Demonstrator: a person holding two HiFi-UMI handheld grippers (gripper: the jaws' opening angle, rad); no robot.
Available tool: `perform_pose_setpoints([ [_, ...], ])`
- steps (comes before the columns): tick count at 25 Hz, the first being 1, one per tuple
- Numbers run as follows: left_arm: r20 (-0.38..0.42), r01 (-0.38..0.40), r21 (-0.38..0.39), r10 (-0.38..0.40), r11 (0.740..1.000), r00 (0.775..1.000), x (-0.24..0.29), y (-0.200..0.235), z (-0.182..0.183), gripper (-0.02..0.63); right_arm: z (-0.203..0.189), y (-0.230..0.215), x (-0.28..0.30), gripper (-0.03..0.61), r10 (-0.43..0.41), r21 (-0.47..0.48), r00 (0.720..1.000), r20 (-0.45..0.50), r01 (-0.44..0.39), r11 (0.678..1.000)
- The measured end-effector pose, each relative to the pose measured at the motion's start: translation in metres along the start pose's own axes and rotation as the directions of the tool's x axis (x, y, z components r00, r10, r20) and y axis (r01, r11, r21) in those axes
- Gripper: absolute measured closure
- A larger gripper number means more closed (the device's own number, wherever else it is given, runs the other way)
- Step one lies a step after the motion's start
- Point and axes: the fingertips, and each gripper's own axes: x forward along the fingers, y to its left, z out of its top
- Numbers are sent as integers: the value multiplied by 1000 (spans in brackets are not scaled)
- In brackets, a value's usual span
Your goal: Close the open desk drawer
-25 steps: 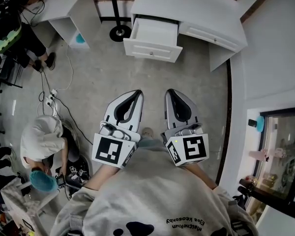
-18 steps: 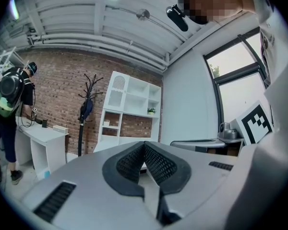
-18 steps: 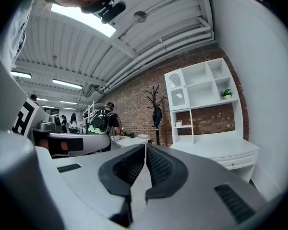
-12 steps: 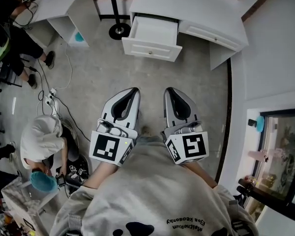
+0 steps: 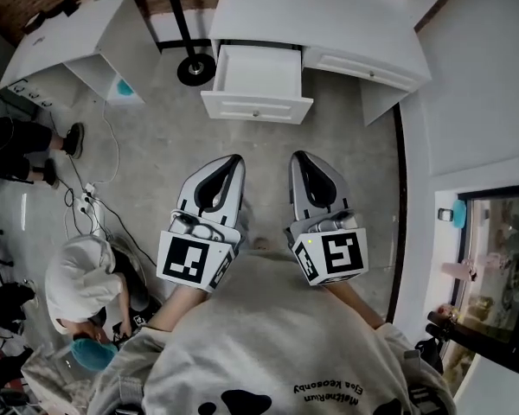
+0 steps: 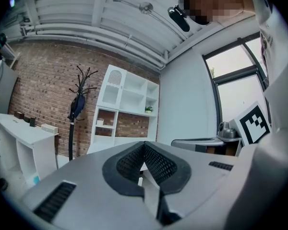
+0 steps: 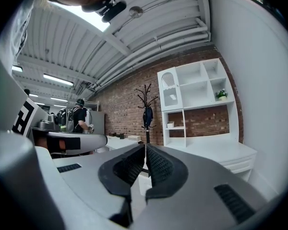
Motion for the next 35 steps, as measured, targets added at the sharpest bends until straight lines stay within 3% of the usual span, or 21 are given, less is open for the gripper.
perform_pose_setpoints([
  [13, -69, 119, -15, -120, 993, 990, 136, 125, 15, 595, 16, -54, 169, 543, -116, 1, 993, -33, 116, 993],
  [20, -106, 168, -44, -172, 985, 979, 183, 174, 10, 595, 27, -77, 238, 543, -177, 30, 984, -20, 177, 984],
  [26, -126, 177, -64, -184, 982, 975, 204, 199, -3, 595, 3, -86, 265, 543, -161, 26, 983, -89, 163, 986],
  [35, -154, 170, -100, -184, 980, 971, 222, 204, -28, 595, -26, -107, 282, 543, -121, 49, 981, -149, 129, 990],
])
